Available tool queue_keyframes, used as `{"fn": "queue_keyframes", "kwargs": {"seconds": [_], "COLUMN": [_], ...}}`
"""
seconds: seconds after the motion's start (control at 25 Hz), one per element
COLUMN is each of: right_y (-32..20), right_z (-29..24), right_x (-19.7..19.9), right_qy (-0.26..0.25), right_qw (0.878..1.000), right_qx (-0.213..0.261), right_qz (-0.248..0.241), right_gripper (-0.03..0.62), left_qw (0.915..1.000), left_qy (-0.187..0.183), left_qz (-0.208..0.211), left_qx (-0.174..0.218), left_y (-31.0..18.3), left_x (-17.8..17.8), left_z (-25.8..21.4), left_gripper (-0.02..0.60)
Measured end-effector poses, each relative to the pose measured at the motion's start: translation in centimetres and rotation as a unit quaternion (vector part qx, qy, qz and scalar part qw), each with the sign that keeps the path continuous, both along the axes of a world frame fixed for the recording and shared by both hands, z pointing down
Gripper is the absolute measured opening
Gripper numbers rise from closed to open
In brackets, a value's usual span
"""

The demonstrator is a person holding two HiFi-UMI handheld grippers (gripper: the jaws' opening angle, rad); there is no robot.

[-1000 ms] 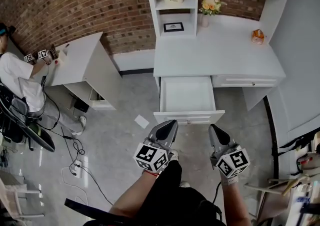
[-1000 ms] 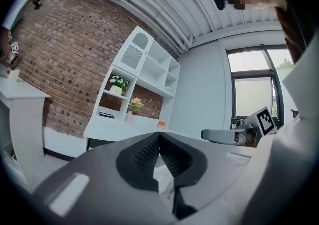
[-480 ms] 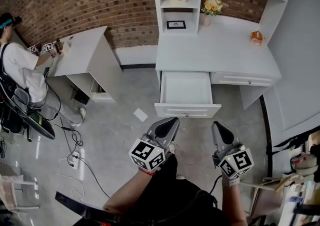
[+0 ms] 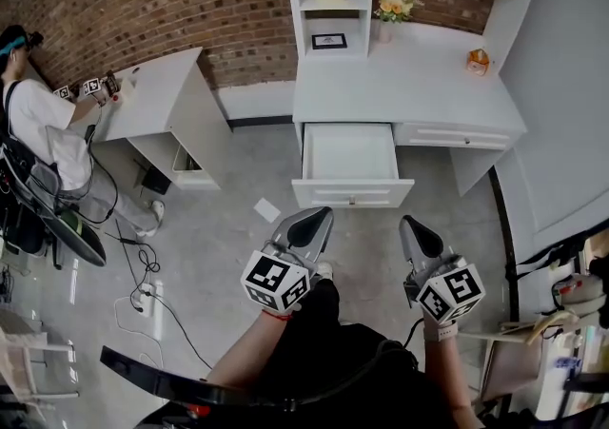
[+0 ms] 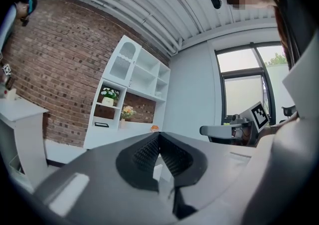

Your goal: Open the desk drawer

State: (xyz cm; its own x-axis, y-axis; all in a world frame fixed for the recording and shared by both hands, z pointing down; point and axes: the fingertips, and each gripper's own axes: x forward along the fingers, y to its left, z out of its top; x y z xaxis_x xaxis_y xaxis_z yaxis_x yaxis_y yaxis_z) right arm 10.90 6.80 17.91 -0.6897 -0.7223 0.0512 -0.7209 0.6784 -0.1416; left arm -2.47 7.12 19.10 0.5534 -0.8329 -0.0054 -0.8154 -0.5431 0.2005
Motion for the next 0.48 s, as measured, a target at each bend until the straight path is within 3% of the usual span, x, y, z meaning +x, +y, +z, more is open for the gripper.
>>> {"fn": "queue_keyframes", "kwargs": {"seconds": [0.48], "right_y": [1.2], "right_z": [0.2], "right_x": [1.6], "right_qy": [0.000], "right_qw": [1.000], "right_qx": [0.006], "right_qz": [0.016], "right_gripper": [0.003], "left_qw": [0.9988], "left_qy": [-0.007], "left_qz": [-0.049], "left_qx": [-0.004], "left_y": [0.2], "left_x": [-1.8], "left_z": [0.0], "left_gripper": [0.003]}}
